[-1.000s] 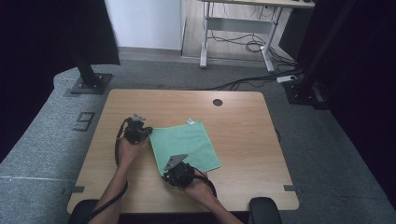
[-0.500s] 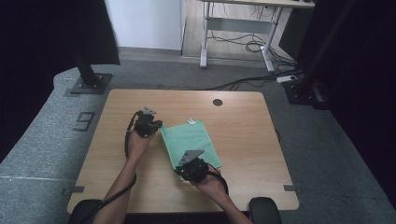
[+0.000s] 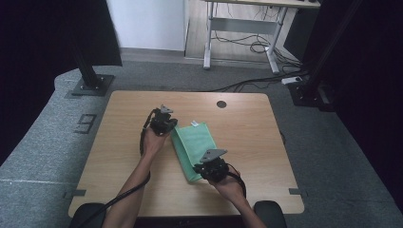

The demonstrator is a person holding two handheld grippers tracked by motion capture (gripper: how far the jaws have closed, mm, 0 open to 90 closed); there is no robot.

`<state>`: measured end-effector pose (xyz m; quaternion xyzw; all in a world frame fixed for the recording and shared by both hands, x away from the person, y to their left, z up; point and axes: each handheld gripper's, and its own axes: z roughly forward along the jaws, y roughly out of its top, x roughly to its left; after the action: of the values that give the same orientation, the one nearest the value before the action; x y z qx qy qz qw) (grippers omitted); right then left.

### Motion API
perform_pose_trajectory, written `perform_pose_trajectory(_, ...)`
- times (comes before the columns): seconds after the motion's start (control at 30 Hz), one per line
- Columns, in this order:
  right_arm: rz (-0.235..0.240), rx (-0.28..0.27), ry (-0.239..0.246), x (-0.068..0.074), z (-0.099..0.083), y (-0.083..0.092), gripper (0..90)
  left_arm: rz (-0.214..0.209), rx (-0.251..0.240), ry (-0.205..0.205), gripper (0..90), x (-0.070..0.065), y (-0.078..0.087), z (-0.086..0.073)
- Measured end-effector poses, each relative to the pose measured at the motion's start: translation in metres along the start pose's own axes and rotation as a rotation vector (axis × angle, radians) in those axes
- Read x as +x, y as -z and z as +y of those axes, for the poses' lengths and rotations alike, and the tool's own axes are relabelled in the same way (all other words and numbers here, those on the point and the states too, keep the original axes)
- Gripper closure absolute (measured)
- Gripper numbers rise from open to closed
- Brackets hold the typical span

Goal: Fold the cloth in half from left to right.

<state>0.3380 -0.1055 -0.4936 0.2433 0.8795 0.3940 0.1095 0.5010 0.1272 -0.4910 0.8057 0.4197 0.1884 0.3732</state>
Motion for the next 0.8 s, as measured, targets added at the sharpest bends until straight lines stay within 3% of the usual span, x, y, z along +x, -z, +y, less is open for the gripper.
perform_pose_trajectory(0.8, -0.069, 0.011, -0.086, -0.031, -0.032, 0.026, 83.0, -0.025, 0.022, -0.093, 84.8, -0.037, -0.035, 0.029)
